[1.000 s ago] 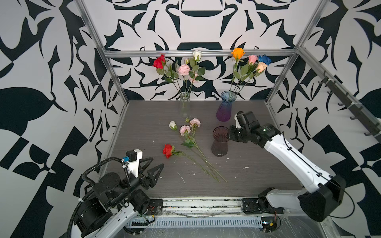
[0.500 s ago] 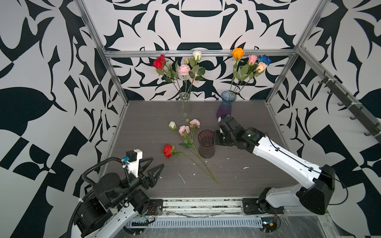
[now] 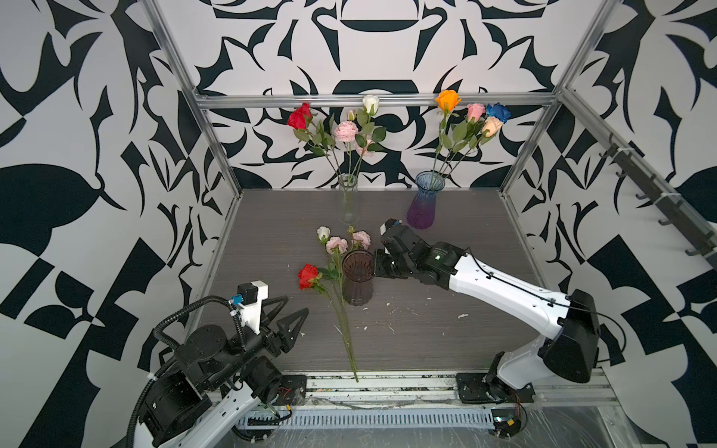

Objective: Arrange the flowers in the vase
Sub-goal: 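Slide the dark pink vase nearer the robot with the right gripper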

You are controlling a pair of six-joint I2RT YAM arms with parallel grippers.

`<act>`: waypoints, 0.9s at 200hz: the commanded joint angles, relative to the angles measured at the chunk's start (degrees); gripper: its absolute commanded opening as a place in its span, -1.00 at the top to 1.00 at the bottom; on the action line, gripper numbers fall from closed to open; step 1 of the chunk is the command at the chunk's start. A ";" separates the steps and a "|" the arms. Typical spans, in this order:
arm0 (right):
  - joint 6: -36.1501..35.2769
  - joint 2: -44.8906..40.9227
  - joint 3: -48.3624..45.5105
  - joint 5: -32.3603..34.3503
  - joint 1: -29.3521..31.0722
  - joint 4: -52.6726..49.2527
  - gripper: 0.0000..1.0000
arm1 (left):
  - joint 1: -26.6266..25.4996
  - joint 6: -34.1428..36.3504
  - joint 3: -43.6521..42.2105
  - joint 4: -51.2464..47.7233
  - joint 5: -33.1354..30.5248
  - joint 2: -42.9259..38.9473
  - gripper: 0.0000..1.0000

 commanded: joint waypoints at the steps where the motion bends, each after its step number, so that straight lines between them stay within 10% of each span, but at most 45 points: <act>1: -0.88 -1.96 2.41 2.52 0.26 -2.23 1.00 | 0.20 -0.41 0.19 -0.44 -0.29 -0.46 -0.53; 143: 1.04 -11.68 -4.19 4.30 -5.44 -7.93 0.98 | 0.20 -0.40 0.01 -0.18 -0.12 0.07 -0.46; 180: 0.20 -12.67 -4.69 3.64 -7.08 -7.64 0.23 | 0.20 -0.58 0.05 -0.44 -0.12 0.47 -0.43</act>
